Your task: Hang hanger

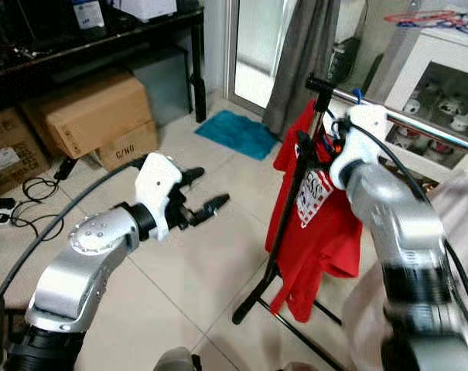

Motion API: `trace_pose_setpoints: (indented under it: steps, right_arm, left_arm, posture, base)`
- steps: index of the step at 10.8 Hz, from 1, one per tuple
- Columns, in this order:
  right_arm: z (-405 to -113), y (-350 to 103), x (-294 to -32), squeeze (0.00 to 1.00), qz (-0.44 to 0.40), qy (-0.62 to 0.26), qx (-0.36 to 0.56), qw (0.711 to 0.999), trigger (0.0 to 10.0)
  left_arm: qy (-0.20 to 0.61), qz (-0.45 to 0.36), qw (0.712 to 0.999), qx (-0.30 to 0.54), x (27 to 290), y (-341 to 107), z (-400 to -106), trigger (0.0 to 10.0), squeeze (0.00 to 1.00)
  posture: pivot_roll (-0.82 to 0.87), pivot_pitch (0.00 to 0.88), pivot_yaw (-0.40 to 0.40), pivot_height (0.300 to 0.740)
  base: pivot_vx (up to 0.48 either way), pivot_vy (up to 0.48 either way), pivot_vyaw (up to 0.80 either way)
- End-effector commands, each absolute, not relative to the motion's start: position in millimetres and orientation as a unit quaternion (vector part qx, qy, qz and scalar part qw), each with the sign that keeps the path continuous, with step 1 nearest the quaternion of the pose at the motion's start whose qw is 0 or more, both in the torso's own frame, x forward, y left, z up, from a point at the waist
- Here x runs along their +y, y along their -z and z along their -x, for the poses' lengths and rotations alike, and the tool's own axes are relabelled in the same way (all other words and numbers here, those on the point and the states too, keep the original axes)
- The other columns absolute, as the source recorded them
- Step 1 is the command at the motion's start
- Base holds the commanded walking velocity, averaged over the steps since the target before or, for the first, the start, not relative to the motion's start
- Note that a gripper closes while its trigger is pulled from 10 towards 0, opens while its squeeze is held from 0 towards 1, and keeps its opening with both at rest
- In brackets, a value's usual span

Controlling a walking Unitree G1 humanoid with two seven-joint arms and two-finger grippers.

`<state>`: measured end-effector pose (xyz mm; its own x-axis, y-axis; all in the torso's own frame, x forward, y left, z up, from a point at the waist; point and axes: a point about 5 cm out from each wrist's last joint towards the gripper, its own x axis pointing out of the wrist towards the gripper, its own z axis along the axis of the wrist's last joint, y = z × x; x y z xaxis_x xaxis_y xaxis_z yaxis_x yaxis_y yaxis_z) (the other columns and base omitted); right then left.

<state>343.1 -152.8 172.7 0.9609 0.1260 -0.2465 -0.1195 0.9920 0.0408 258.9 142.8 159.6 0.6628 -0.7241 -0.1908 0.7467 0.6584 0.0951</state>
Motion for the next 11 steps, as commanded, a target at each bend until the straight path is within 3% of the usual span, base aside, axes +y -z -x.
trace_pose_setpoints:
  steps: [1, 8, 9, 10, 11]
  right_arm:
    - [-354, -172, -165, 0.0, -0.007, -0.03, 0.142, 0.989, 10.0]
    - [-397, -177, -188, 0.0, -0.02, 0.025, 0.165, 0.986, 10.0]
    - [-398, -173, -189, 0.0, -0.024, 0.018, 0.179, 0.983, 6.3]
    - [-399, -172, -190, 0.0, -0.026, 0.017, 0.181, 0.983, 4.2]
    - [-401, -173, -192, 0.0, -0.035, 0.018, 0.182, 0.983, 0.0]
  left_arm:
    - [0.426, -0.086, 0.898, 0.067, 138, -163, -258, 10.0, 0.0]
    - [0.439, -0.085, 0.892, 0.07, 137, -162, -260, 10.0, 0.0]
    - [0.444, -0.085, 0.889, 0.072, 136, -162, -260, 10.0, 0.0]
    - [0.445, -0.085, 0.889, 0.072, 136, -162, -261, 10.0, 0.0]
    - [0.447, -0.086, 0.888, 0.073, 135, -161, -261, 10.0, 0.0]
  posture:
    - [0.01, 0.0, -0.022, 0.74]
    - [0.01, 0.0, -0.024, 0.74]
    - [0.01, 0.0, -0.023, 0.74]
    - [0.01, 0.0, -0.02, 0.74]
    - [0.01, 0.0, -0.019, 0.74]
  base:
    - [0.0, 0.0, 0.0]
    - [0.0, 0.0, 0.0]
    - [0.0, 0.0, 0.0]
    - [0.0, 0.0, 0.0]
    - [0.0, 0.0, 0.0]
